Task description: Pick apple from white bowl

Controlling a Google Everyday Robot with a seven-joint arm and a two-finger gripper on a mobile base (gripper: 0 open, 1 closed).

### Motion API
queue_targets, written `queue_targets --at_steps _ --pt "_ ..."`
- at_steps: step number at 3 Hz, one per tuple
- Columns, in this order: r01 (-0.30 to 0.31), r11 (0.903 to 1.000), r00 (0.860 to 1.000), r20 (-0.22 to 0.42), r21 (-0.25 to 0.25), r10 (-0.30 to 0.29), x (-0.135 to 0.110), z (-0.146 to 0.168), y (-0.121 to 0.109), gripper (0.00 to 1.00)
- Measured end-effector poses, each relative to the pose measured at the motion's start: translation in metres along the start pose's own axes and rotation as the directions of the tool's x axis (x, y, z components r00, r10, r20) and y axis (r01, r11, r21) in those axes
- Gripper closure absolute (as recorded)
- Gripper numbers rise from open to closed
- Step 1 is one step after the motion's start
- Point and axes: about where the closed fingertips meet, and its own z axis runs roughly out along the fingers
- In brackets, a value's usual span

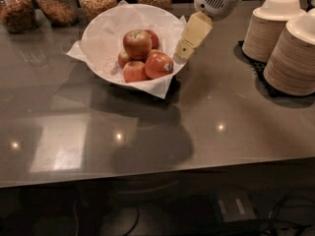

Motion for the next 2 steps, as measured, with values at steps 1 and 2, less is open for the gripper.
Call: queue_targets --at_steps 1,2 --pt "-0.004 1.0 1.0 0.004 -0.003 0.004 -0.0031 0.0037 0.0033 0.0" --pt "-0.031 0.9994 0.999 0.027 -0.015 0.031 -0.0114 0.0087 0.0119 0.0"
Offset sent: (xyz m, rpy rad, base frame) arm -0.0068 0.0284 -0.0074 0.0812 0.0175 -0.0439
